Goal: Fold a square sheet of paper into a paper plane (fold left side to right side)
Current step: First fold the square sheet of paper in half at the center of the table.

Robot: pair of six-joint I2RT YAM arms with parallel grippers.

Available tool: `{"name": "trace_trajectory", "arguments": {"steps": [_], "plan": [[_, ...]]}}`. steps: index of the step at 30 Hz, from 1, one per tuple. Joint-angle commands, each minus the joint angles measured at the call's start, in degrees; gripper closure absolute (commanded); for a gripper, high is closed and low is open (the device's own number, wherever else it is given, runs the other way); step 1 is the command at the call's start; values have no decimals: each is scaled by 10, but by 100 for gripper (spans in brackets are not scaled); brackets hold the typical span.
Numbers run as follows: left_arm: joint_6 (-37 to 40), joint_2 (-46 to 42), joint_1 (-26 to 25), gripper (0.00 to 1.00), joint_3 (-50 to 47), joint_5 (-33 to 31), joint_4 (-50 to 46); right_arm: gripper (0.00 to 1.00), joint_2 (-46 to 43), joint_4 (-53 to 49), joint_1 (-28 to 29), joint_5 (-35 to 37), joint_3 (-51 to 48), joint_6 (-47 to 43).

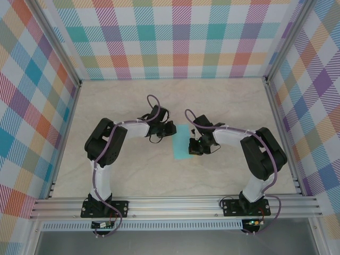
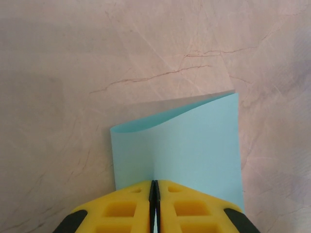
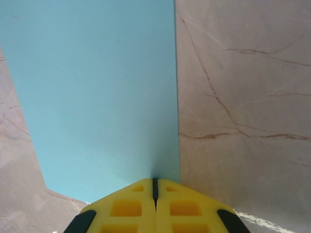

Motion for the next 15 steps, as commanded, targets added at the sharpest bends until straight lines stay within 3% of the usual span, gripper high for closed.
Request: {"name": "trace_trajectory", "arguments": {"steps": [1,15], "plan": [[12,21,26,88,16,-38,-14,95,32,-51,1,69,-29,-12],[25,43,71,88,68,-23,-31,95,32,-47,1,62,-32,-11]]}}
